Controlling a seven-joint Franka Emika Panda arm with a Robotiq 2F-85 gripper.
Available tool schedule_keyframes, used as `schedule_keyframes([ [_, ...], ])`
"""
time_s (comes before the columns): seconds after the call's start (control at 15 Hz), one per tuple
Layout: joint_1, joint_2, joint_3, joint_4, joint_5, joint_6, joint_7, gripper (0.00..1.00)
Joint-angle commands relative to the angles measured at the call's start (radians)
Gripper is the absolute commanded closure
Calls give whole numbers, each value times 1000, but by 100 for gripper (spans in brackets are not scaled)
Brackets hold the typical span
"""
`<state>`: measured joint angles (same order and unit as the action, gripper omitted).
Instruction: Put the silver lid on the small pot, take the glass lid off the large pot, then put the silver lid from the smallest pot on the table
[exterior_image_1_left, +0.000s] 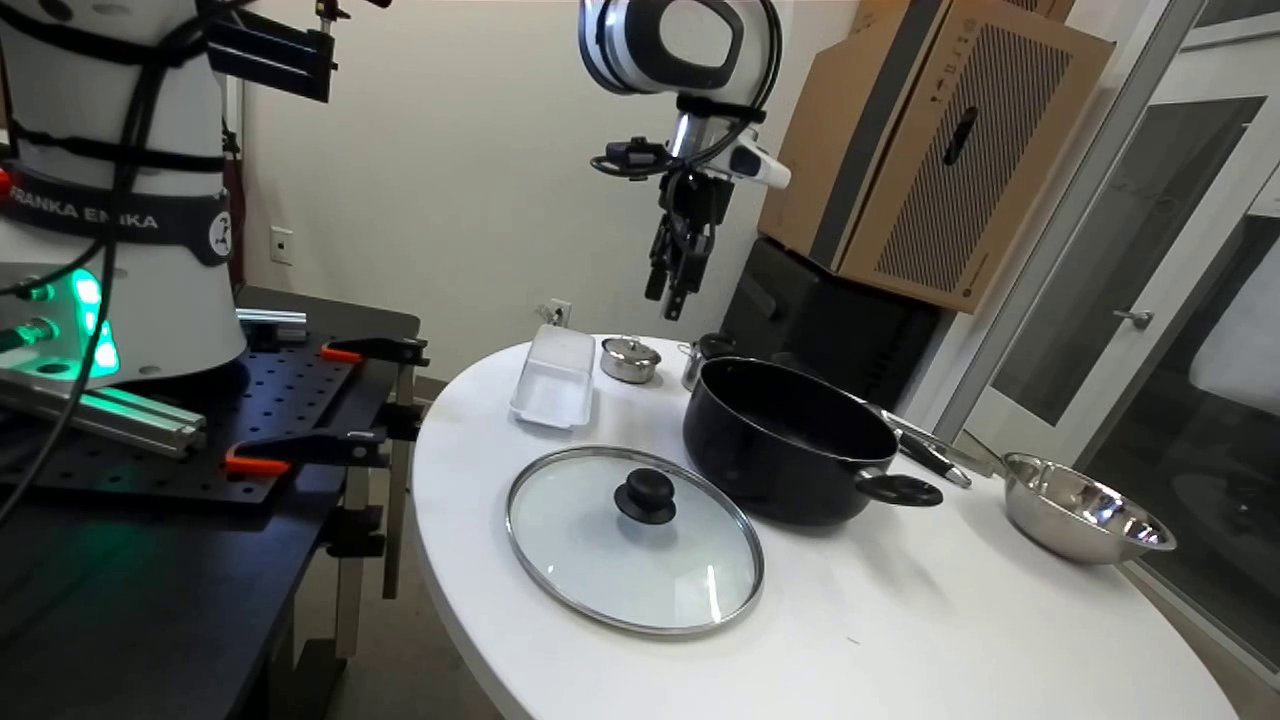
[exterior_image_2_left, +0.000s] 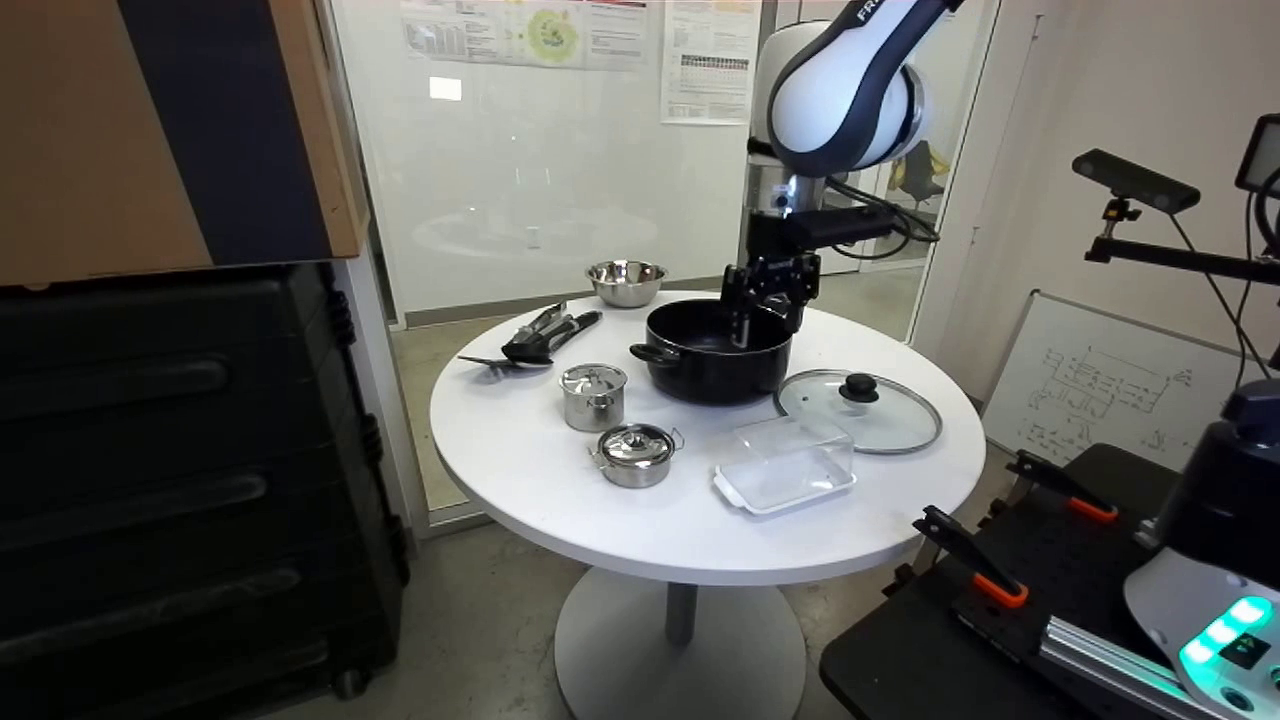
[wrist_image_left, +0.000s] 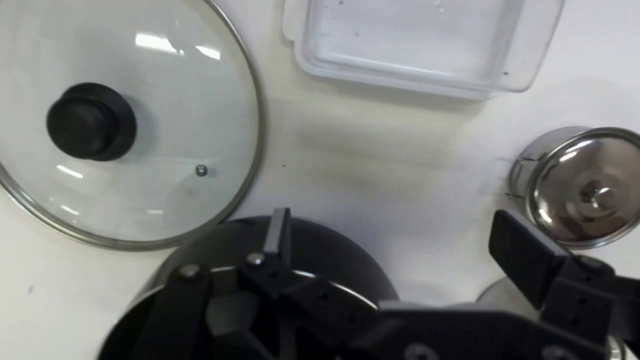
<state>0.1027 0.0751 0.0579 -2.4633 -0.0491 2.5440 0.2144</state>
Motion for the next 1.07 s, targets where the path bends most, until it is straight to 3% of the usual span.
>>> schedule_keyframes([
  [0.0,30,47,40,67,-22,-27,-34,0],
  [0.4,87,183,80,172,-63,-10,-44,0],
  [1.0,157,349,84,328,-77,-29,-64,3],
])
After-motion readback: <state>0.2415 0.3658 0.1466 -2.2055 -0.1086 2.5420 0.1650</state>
